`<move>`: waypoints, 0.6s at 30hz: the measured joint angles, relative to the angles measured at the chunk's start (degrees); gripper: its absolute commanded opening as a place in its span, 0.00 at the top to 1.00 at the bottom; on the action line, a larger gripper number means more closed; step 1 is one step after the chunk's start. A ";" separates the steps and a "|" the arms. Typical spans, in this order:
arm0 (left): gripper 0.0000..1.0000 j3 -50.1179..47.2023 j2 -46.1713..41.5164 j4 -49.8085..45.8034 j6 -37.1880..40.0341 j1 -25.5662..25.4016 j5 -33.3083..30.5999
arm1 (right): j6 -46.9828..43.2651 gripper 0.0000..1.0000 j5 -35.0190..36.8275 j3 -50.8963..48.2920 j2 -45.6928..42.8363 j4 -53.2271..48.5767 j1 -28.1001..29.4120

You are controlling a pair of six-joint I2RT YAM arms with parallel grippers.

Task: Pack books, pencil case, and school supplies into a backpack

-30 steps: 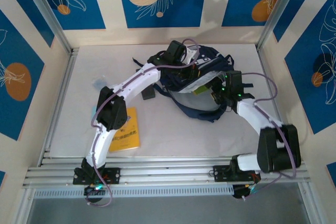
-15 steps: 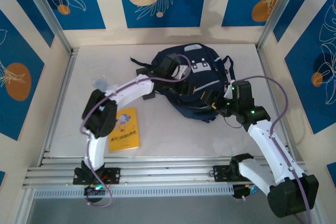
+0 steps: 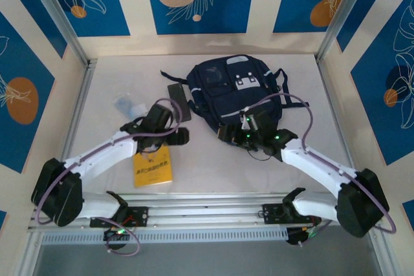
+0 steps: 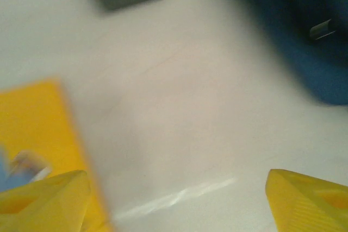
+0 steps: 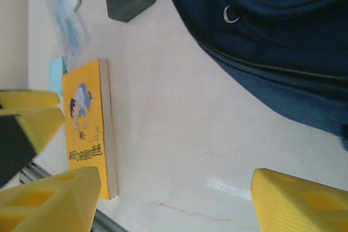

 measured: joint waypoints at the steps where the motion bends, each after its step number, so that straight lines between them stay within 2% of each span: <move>1: 0.05 -1.77 -1.55 -1.29 -0.68 0.26 -1.29 | 0.02 0.26 0.44 0.02 1.05 0.76 0.72; 3: 0.00 -5.11 -5.97 -4.17 -1.97 0.87 -4.00 | 0.02 0.26 1.33 0.39 4.63 2.58 3.10; 9: 0.00 -8.28 -15.67 -11.45 -3.76 5.60 -10.23 | -0.92 0.26 3.10 5.33 14.67 4.72 9.16; 14: 0.00 -12.37 -16.33 -13.40 -4.48 10.47 -10.78 | -1.97 0.26 3.32 10.97 21.16 6.08 12.46; 18: 0.02 -15.52 -15.89 -12.98 -4.81 11.58 -10.03 | -2.40 0.27 3.30 13.46 24.33 6.49 14.08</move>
